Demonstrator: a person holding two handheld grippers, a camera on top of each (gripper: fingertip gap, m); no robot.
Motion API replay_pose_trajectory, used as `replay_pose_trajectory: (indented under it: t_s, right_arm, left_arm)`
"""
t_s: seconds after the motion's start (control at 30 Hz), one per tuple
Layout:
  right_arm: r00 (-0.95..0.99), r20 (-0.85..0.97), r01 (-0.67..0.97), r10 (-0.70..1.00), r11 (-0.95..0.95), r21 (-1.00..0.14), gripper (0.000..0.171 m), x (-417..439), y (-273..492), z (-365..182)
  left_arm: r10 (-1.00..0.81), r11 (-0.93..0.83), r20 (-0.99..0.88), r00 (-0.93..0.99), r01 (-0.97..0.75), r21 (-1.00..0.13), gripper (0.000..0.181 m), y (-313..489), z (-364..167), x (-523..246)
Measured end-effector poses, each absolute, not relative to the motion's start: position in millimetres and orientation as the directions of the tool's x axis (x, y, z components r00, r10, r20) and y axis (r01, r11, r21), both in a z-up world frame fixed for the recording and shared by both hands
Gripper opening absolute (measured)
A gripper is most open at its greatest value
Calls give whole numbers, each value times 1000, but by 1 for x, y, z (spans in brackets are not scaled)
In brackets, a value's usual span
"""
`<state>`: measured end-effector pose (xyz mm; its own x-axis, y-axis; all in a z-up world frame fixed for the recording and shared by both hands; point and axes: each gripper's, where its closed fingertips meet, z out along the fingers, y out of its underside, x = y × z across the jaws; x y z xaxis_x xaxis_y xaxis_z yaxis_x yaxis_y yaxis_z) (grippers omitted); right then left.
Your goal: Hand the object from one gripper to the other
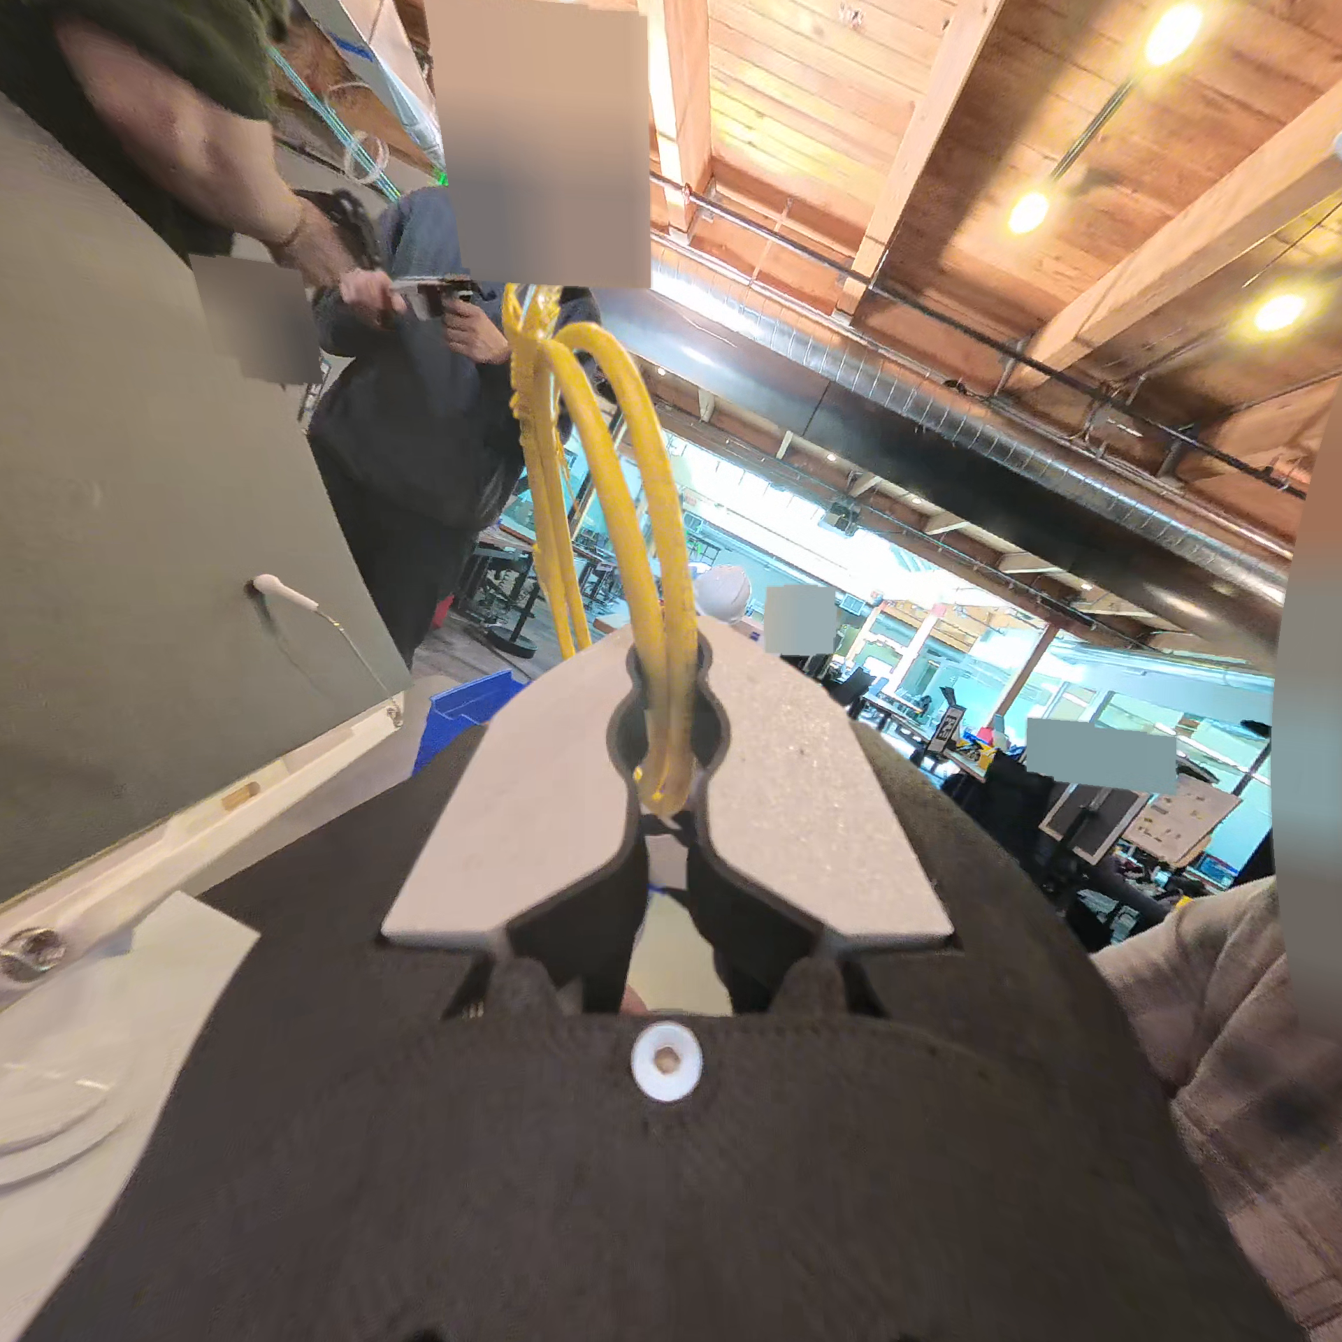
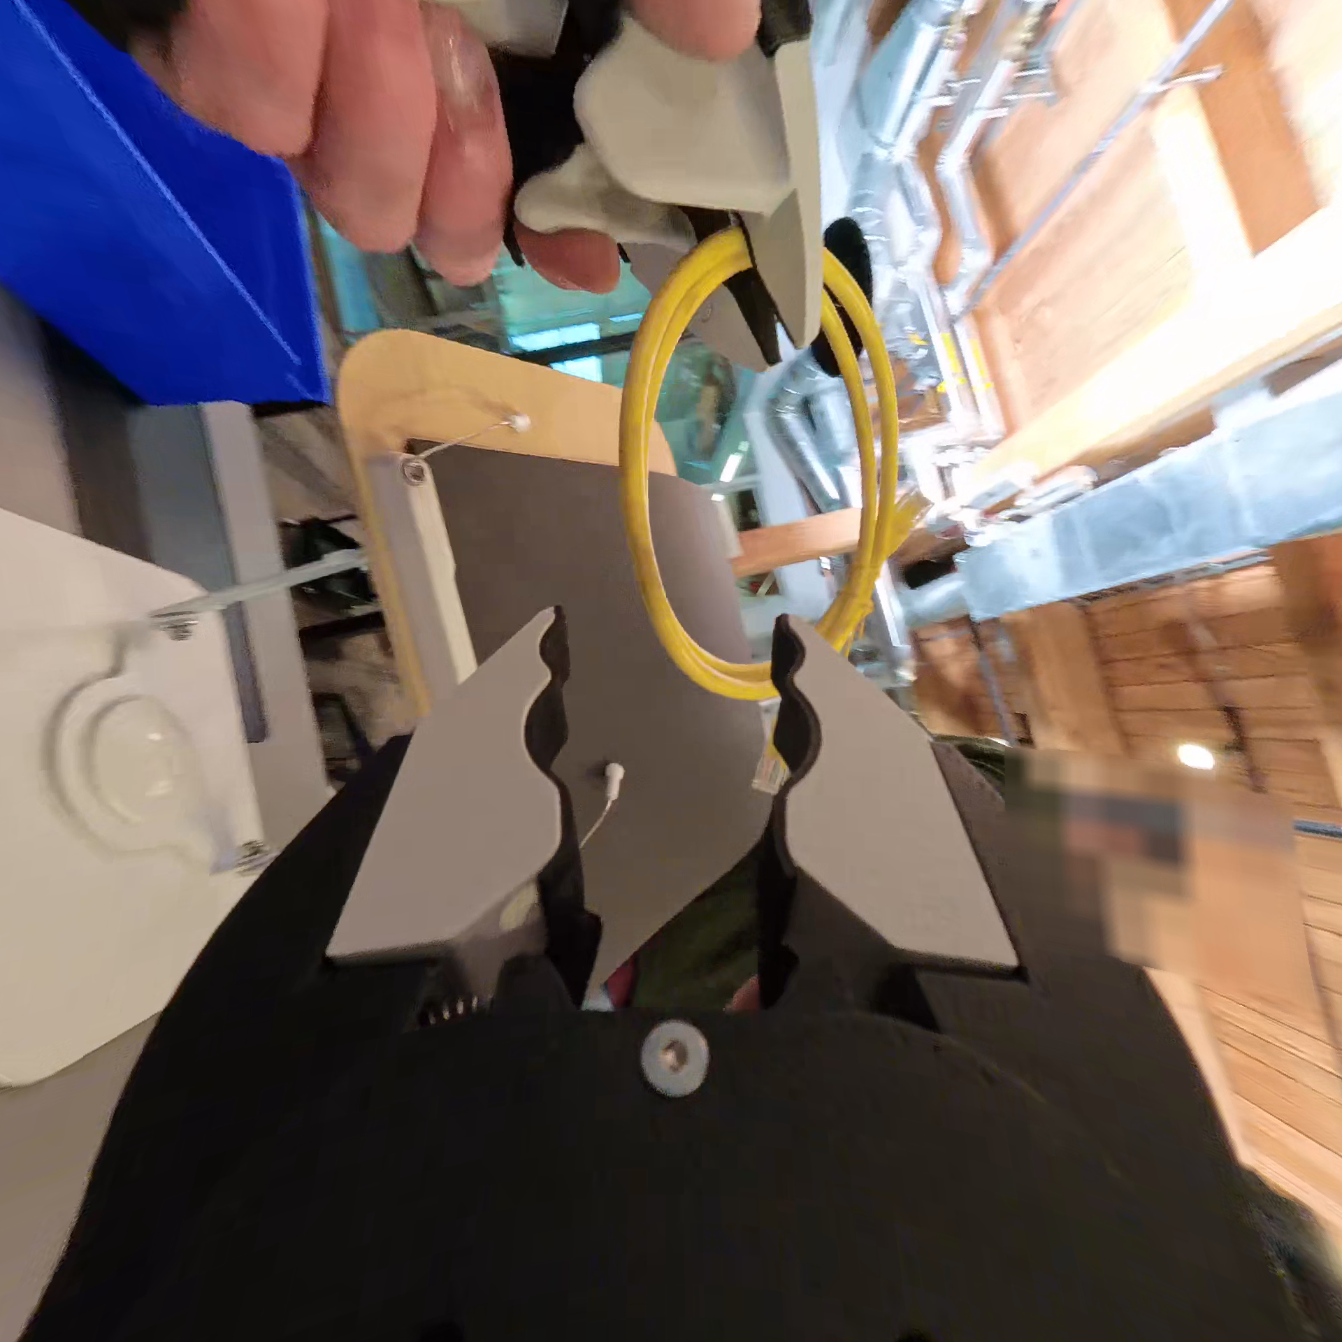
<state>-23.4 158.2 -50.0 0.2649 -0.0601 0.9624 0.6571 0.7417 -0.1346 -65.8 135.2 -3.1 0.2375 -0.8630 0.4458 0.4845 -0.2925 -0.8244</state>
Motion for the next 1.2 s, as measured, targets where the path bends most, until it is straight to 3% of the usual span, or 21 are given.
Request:
replay_pose_trajectory:
  t_s: [0.13,0.2,0.23,0.4,0.53,0.77,0.9,1.07,1.2]
  right_arm:
    - [344,920,703,-190,702,-117,36,-21,166,-44]
    - [371,902,704,-221,701,-118,6,-19,165,-41]
    - [373,901,708,-220,695,-123,4,-18,166,-42]
    - [390,906,689,-163,704,-170,1,-15,166,-42]
    - [405,908,664,-105,717,-213,0,-14,165,-40]
    - [456,879,557,140,725,-405,0,-6,167,-38]
    - [453,839,481,301,710,-514,0,5,162,-31]
    - [529,695,395,487,584,-709,0,58,169,-8]
    - [665,547,387,509,392,-835,0,135,192,2]
  left_arm:
    - [-859,-343,481,179,497,-797,6,127,-3,-54]
    - [-855,-353,489,171,499,-791,6,126,-5,-50]
    - [-855,-360,493,161,500,-788,6,125,-5,-48]
    - [-866,-308,454,209,492,-814,10,127,-6,-47]
    - [-877,-211,370,306,445,-870,29,130,-8,-47]
    - [-896,-116,253,365,358,-927,47,124,-2,-50]
    - [-899,-48,171,404,297,-954,47,119,2,-54]
    - [-893,24,83,443,230,-973,46,114,5,-56]
    - [-881,75,12,473,163,-984,45,112,1,-52]
